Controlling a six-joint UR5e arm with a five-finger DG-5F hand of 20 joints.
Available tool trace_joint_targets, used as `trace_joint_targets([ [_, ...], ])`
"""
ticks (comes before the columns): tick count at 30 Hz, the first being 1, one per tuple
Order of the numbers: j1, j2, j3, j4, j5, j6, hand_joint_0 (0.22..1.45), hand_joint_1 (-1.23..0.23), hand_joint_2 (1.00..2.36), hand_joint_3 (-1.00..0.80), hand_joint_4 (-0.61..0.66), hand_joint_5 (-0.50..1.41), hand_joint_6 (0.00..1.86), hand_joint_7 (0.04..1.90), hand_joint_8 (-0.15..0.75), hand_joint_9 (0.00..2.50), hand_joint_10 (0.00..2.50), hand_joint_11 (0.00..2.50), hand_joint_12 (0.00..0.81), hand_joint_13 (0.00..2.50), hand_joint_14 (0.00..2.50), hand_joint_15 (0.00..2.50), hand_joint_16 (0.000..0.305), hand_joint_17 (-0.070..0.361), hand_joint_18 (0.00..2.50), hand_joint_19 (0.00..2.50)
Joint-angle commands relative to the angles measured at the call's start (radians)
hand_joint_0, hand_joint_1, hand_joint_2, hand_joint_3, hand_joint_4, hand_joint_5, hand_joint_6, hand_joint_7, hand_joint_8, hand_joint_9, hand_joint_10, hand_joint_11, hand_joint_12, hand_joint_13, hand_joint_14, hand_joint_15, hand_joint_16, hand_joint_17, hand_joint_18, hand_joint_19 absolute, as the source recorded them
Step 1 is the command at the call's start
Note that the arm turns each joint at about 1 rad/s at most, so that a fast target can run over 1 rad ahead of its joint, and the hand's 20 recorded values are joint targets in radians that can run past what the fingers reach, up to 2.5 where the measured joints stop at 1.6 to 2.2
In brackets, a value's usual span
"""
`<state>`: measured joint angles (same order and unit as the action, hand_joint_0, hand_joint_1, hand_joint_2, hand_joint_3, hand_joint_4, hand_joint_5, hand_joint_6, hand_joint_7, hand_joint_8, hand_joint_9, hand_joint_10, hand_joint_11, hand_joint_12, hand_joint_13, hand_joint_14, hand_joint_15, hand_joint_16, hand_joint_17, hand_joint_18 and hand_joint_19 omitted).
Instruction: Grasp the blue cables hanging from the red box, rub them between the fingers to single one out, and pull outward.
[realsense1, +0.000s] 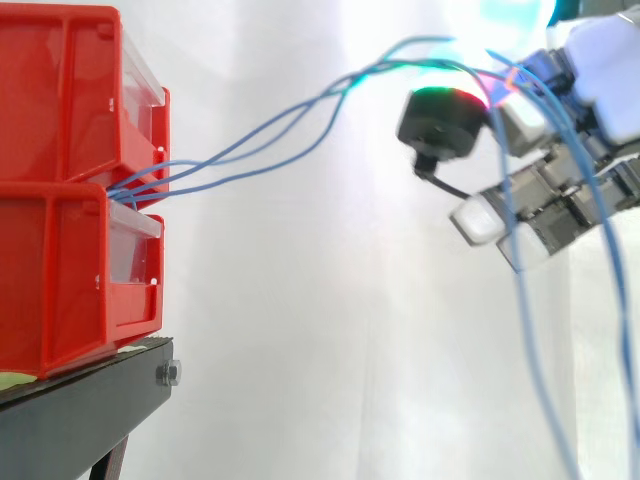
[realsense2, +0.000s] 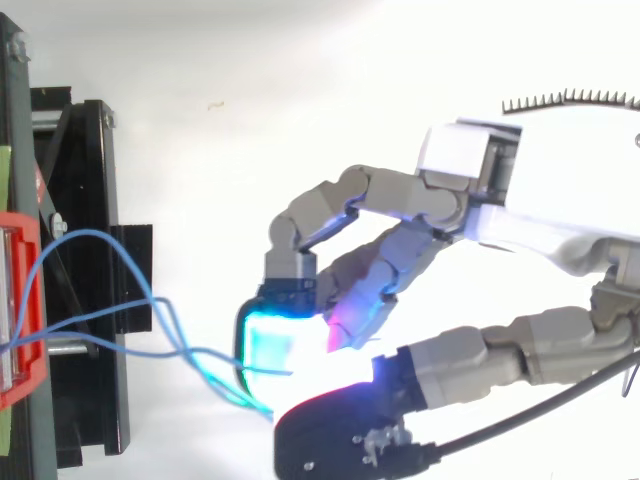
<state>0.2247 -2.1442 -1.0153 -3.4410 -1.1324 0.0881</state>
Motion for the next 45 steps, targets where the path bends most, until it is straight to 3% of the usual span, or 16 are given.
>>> trace_joint_targets([
  [1,0.001,0.0,0.0,0.039,0.0,-0.03,0.6,-0.9,1.02,-0.1,0.05,-0.05,0.86,1.1,0.221,0.82,0.01,0.32,0.352,0.61,0.01,0.34,0.048,0.109,0.55,0.38],
  [6,0.001,-0.005,-0.002,0.069,0.002,-0.051,0.59,-0.9,1.02,-0.08,0.01,-0.05,0.86,1.08,0.197,0.66,0.01,0.24,0.378,0.65,0.01,0.29,0.051,0.115,0.62,0.36],
  [7,0.001,-0.005,-0.011,0.074,0.002,-0.051,0.59,-0.9,1.02,-0.09,0.0,-0.05,0.86,1.08,0.191,0.63,0.01,0.22,0.381,0.65,0.01,0.29,0.051,0.115,0.62,0.36],
  [8,0.002,-0.005,-0.055,0.114,0.002,-0.045,0.59,-0.9,1.02,-0.08,-0.01,-0.05,0.86,1.07,0.189,0.58,0.0,0.16,0.392,0.65,0.01,0.26,0.052,0.117,0.63,0.35],
  [12,0.004,-0.005,-0.078,0.16,0.002,-0.044,0.59,-0.9,1.02,-0.07,-0.01,-0.04,0.85,1.05,0.197,0.58,0.0,0.11,0.416,0.65,0.01,0.23,0.055,0.125,0.65,0.34],
  [22,0.005,-0.005,-0.078,0.146,0.002,-0.047,0.58,-0.9,1.02,-0.07,-0.01,-0.04,0.85,1.07,0.207,0.63,0.0,0.11,0.397,0.58,0.01,0.22,0.056,0.127,0.57,0.31],
  [27,0.005,-0.005,-0.083,0.097,-0.01,-0.045,0.58,-0.91,1.01,-0.06,-0.01,-0.04,0.85,1.06,0.203,0.63,0.0,0.08,0.387,0.53,0.01,0.23,0.055,0.123,0.5,0.3],
  [29,0.005,-0.003,-0.147,0.112,-0.017,-0.042,0.58,-0.91,1.01,-0.06,-0.01,-0.04,0.85,1.06,0.202,0.63,0.0,0.09,0.384,0.51,0.01,0.23,0.054,0.122,0.5,0.3],
  [30,0.005,-0.003,-0.186,0.158,-0.023,-0.038,0.58,-0.91,1.01,-0.06,-0.02,-0.03,0.85,1.06,0.202,0.63,0.0,0.09,0.381,0.51,0.01,0.23,0.054,0.122,0.49,0.3],
  [31,0.005,-0.003,-0.186,0.158,-0.023,-0.038,0.58,-0.91,1.01,-0.06,-0.02,-0.03,0.85,1.06,0.202,0.63,0.0,0.08,0.381,0.51,0.01,0.23,0.054,0.122,0.49,0.3],
  [33,0.007,0.0,-0.241,0.286,-0.024,-0.027,0.58,-0.91,1.01,-0.06,-0.01,-0.03,0.85,1.06,0.202,0.63,0.0,0.09,0.38,0.51,0.01,0.24,0.054,0.122,0.48,0.3],
  [35,0.007,0.0,-0.275,0.368,-0.02,-0.027,0.58,-0.91,1.01,-0.06,-0.01,-0.03,0.85,1.06,0.202,0.63,0.0,0.09,0.381,0.5,0.01,0.25,0.054,0.122,0.48,0.3],
  [40,0.007,0.0,-0.304,0.375,-0.018,-0.01,0.58,-0.9,1.01,-0.06,-0.01,-0.03,0.85,1.06,0.201,0.63,0.0,0.09,0.378,0.51,0.01,0.25,0.054,0.123,0.49,0.31],
  [43,0.005,0.0,-0.318,0.373,0.003,0.005,0.58,-0.9,1.01,-0.06,-0.01,-0.03,0.85,1.06,0.203,0.64,0.0,0.09,0.377,0.53,0.01,0.26,0.054,0.122,0.51,0.31],
  [45,0.005,0.001,-0.318,0.367,0.045,0.018,0.58,-0.9,1.01,-0.06,-0.01,-0.03,0.85,1.05,0.203,0.65,0.0,0.1,0.376,0.53,0.01,0.26,0.054,0.122,0.51,0.32],
])
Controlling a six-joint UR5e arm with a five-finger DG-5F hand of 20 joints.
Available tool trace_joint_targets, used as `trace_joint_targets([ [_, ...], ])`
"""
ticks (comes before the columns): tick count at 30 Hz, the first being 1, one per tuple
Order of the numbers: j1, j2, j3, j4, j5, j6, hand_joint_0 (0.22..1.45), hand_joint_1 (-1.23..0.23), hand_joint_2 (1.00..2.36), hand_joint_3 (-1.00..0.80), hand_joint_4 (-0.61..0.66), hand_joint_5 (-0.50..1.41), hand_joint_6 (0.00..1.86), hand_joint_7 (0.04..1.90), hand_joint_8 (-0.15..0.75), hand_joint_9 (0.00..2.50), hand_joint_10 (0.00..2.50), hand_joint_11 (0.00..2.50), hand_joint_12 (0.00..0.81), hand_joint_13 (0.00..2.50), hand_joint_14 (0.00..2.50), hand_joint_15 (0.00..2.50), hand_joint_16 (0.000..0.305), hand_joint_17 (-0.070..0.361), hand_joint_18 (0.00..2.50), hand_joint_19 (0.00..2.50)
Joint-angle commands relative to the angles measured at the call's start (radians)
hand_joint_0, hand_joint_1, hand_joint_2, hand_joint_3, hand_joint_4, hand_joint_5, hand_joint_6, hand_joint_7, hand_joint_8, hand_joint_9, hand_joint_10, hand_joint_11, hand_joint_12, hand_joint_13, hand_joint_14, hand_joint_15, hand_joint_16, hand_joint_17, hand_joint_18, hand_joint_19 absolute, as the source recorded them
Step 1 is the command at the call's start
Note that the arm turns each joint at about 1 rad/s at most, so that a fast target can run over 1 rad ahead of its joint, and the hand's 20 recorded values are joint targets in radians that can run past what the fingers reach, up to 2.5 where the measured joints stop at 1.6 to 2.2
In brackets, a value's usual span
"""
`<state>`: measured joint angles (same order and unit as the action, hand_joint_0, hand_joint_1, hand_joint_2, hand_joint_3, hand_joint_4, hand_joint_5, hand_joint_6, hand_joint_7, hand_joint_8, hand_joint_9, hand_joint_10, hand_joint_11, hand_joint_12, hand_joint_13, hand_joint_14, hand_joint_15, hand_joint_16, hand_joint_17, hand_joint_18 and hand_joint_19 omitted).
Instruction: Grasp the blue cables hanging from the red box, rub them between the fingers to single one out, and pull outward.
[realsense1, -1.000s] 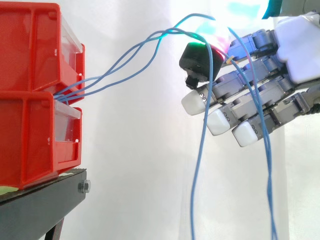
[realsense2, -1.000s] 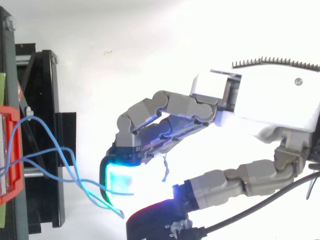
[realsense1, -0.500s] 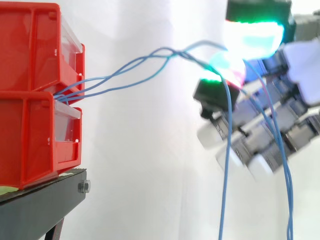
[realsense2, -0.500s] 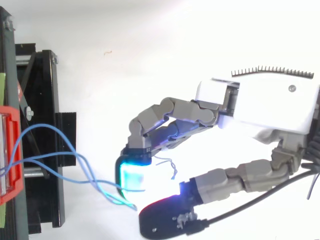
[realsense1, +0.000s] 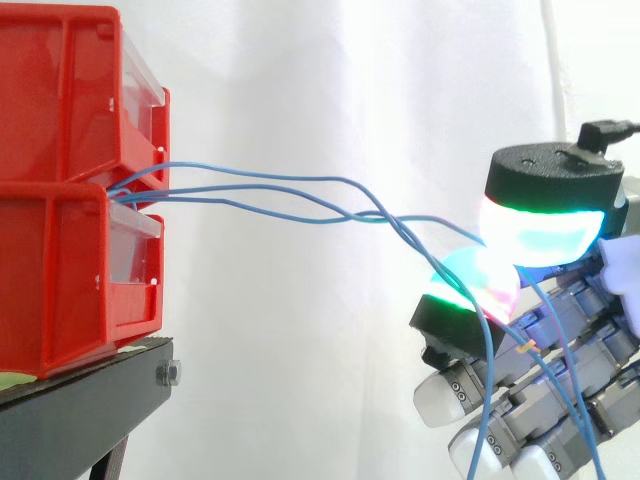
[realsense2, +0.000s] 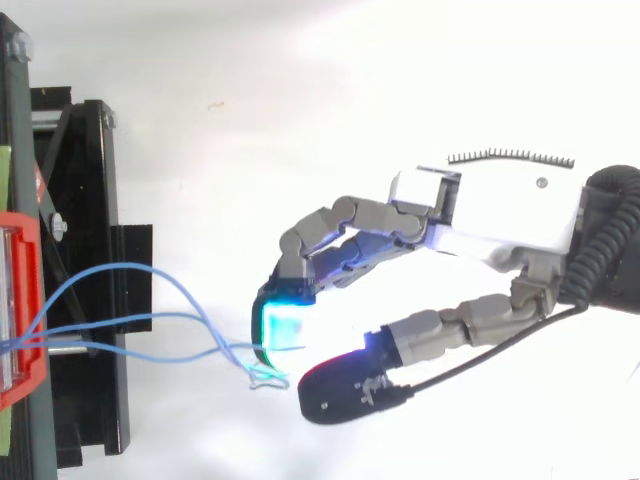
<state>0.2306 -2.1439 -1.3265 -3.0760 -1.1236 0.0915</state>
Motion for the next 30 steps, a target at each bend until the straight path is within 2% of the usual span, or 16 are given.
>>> trace_joint_targets([
  [1,-0.001,0.007,-0.005,-0.012,0.077,0.013,0.58,-0.9,1.01,-0.06,-0.01,-0.03,0.85,1.05,0.203,0.65,0.0,0.1,0.376,0.53,0.01,0.26,0.054,0.122,0.51,0.32],
  [4,0.001,0.024,-0.006,-0.053,0.123,-0.007,0.58,-0.9,1.01,-0.07,-0.01,-0.04,0.85,1.05,0.207,0.66,0.0,0.1,0.377,0.53,0.01,0.26,0.054,0.122,0.51,0.32],
  [5,0.001,0.025,-0.006,-0.069,0.13,-0.013,0.58,-0.9,1.01,-0.06,-0.01,-0.03,0.85,1.05,0.207,0.66,0.0,0.11,0.376,0.54,0.01,0.26,0.054,0.122,0.51,0.32],
  [7,0.001,0.039,-0.005,-0.148,0.15,-0.041,0.58,-0.9,1.01,-0.07,0.0,-0.04,0.85,1.06,0.208,0.67,0.0,0.12,0.377,0.54,0.01,0.27,0.054,0.123,0.51,0.32],
  [8,0.001,0.039,-0.005,-0.148,0.15,-0.041,0.58,-0.9,1.01,-0.07,0.0,-0.04,0.85,1.06,0.207,0.67,0.0,0.11,0.376,0.54,0.01,0.27,0.055,0.123,0.51,0.32],
  [12,-0.001,0.065,-0.005,-0.23,0.191,-0.059,0.58,-0.9,1.01,-0.07,0.0,-0.04,0.85,1.05,0.209,0.68,0.0,0.12,0.376,0.55,0.01,0.28,0.055,0.123,0.52,0.32],
  [13,-0.001,0.076,-0.005,-0.25,0.217,-0.061,0.58,-0.9,1.01,-0.07,0.0,-0.04,0.85,1.05,0.209,0.68,0.0,0.13,0.376,0.55,0.01,0.28,0.055,0.123,0.52,0.33],
  [15,0.001,0.095,-0.005,-0.27,0.242,-0.062,0.58,-0.89,1.01,-0.07,0.0,-0.04,0.85,1.05,0.213,0.69,0.01,0.14,0.376,0.56,0.01,0.29,0.055,0.123,0.53,0.33],
  [18,0.001,0.104,-0.005,-0.273,0.252,-0.061,0.58,-0.89,1.01,-0.07,0.0,-0.04,0.85,1.06,0.215,0.7,0.0,0.15,0.376,0.56,0.01,0.3,0.055,0.123,0.53,0.35],
  [24,0.003,0.104,0.007,-0.262,0.249,-0.056,0.58,-0.89,1.01,-0.06,0.0,-0.04,0.85,1.06,0.216,0.72,0.0,0.17,0.378,0.59,0.01,0.32,0.055,0.123,0.54,0.36],
  [30,0.006,0.104,0.007,-0.168,0.215,-0.061,0.58,-0.89,1.01,-0.06,0.0,-0.04,0.86,1.05,0.22,0.74,0.01,0.18,0.378,0.6,0.01,0.33,0.055,0.124,0.56,0.36],
])
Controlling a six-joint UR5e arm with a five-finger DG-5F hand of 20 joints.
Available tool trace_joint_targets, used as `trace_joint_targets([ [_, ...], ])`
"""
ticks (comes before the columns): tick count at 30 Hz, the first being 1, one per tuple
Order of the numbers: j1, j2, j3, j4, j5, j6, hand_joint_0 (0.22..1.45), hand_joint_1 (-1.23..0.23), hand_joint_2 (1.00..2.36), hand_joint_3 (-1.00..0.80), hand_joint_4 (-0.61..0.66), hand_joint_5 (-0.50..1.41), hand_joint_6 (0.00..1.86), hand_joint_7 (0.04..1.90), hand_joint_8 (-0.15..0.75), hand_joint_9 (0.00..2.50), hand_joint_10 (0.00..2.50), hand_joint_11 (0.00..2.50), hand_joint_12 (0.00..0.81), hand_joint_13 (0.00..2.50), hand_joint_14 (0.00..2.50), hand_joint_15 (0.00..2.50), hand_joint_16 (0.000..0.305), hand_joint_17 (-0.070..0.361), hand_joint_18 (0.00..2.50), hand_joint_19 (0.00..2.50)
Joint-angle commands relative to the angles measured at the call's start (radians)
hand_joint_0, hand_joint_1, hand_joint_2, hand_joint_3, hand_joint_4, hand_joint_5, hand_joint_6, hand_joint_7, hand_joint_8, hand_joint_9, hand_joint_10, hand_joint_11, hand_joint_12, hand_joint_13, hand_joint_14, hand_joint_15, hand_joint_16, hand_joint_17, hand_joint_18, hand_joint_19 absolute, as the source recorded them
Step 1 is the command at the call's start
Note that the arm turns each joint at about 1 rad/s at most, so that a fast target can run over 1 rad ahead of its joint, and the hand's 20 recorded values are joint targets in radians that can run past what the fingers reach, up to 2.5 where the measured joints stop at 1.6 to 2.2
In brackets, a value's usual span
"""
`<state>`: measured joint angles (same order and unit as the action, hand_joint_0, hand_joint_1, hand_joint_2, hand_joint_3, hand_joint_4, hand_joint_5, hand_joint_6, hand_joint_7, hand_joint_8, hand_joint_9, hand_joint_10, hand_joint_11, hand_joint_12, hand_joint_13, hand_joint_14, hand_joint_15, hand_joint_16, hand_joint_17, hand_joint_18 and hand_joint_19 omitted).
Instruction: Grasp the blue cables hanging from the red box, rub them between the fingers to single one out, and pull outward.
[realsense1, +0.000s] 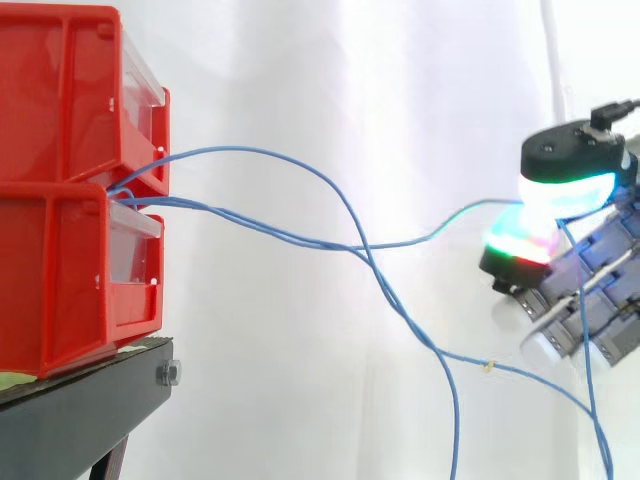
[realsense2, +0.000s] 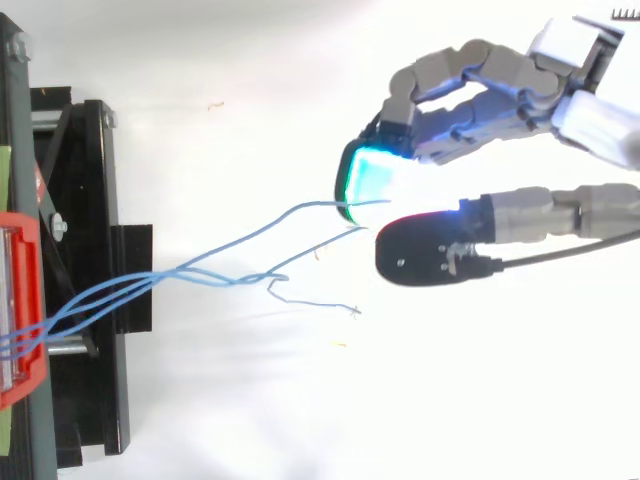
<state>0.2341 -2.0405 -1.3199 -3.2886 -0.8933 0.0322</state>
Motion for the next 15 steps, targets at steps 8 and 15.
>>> trace_joint_targets([
  [8,0.008,0.0,0.001,0.089,-0.041,-0.005,0.59,-0.89,1.01,-0.06,0.0,-0.04,0.86,1.04,0.221,0.75,0.0,0.19,0.376,0.61,0.01,0.34,0.055,0.124,0.57,0.37],
  [15,0.007,0.0,-0.001,0.093,-0.041,-0.006,0.59,-0.89,1.01,-0.06,0.0,-0.04,0.86,1.04,0.222,0.76,0.01,0.21,0.378,0.61,0.01,0.34,0.055,0.124,0.58,0.36],
])
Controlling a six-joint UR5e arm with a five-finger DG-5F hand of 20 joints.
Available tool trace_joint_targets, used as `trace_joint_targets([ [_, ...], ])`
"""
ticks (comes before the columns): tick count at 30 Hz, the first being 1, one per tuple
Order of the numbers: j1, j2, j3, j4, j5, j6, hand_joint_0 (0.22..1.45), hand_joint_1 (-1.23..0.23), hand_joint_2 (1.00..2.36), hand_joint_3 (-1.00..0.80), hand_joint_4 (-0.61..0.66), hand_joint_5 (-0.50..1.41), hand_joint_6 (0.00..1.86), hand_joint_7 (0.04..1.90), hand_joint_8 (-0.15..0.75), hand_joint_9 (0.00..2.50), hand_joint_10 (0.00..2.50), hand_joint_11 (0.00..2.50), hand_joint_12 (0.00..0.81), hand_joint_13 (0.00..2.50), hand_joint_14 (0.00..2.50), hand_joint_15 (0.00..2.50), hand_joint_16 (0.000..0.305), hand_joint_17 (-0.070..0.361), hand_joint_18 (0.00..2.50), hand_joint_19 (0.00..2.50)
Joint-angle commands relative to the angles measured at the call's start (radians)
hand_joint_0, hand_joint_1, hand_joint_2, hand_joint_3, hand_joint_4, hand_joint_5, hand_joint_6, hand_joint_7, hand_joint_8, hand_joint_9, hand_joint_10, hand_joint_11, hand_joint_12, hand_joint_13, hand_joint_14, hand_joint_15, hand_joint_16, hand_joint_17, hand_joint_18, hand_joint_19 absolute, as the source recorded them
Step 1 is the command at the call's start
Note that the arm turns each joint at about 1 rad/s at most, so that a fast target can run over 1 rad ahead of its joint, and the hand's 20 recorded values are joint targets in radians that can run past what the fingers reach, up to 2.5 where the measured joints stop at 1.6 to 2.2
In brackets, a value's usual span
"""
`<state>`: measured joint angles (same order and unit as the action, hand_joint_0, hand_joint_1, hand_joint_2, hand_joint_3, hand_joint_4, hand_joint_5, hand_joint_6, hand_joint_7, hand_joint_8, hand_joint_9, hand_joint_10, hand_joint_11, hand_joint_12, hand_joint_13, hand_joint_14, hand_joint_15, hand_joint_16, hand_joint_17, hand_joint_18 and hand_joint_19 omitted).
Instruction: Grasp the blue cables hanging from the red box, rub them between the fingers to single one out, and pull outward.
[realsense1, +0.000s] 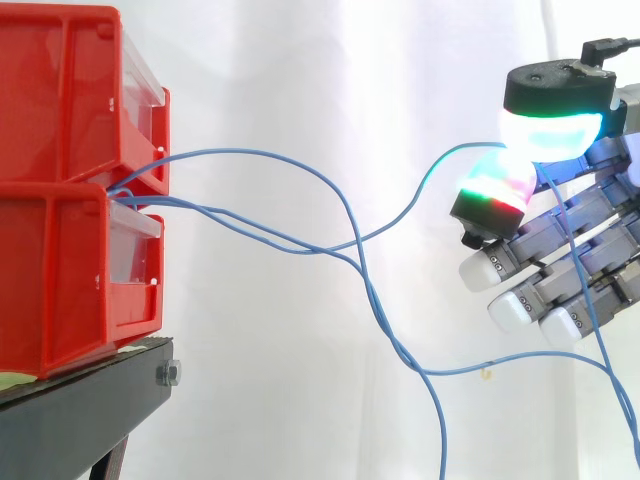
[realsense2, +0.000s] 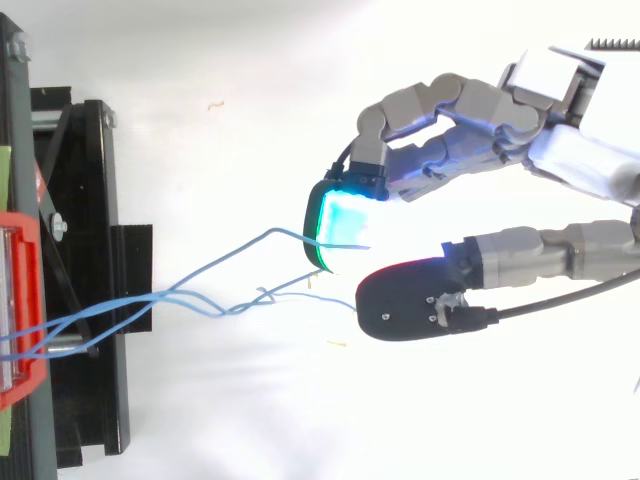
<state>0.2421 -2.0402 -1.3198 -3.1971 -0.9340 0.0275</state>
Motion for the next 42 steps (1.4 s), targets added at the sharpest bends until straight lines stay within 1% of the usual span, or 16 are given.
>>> trace_joint_targets([
  [1,0.0,0.0,0.001,0.0,0.0,-0.001,0.59,-0.89,1.01,-0.06,0.0,-0.04,0.86,1.04,0.222,0.77,0.0,0.2,0.378,0.61,0.01,0.34,0.055,0.124,0.58,0.37],
  [12,0.0,0.0,-0.001,0.002,0.001,-0.003,0.59,-0.89,1.01,-0.06,0.0,-0.04,0.86,1.04,0.218,0.78,0.0,0.21,0.372,0.65,0.01,0.36,0.055,0.123,0.62,0.36],
  [13,-0.001,0.0,-0.001,0.002,-0.003,-0.003,0.59,-0.89,1.01,-0.06,0.01,-0.04,0.86,1.05,0.218,0.78,0.01,0.21,0.372,0.65,0.01,0.36,0.055,0.123,0.62,0.36],
  [18,-0.001,0.0,0.001,0.002,-0.003,-0.003,0.59,-0.89,1.01,-0.06,0.0,-0.04,0.86,1.04,0.211,0.79,0.01,0.21,0.37,0.65,0.01,0.36,0.055,0.123,0.64,0.36],
  [19,0.0,0.0,0.001,0.002,0.001,-0.001,0.59,-0.89,1.01,-0.06,0.0,-0.04,0.86,1.04,0.211,0.79,0.0,0.21,0.369,0.65,0.01,0.36,0.055,0.123,0.65,0.36],
  [29,0.0,0.0,0.001,0.002,0.001,-0.003,0.59,-0.89,1.01,-0.07,0.01,-0.04,0.86,1.04,0.2,0.81,0.0,0.22,0.371,0.68,0.01,0.36,0.055,0.124,0.69,0.34],
  [42,0.0,0.0,-0.001,0.002,0.001,-0.003,0.59,-0.88,1.01,-0.05,0.01,-0.03,0.87,1.0,0.238,0.85,0.0,0.21,0.395,0.74,0.01,0.37,0.058,0.13,0.71,0.3],
])
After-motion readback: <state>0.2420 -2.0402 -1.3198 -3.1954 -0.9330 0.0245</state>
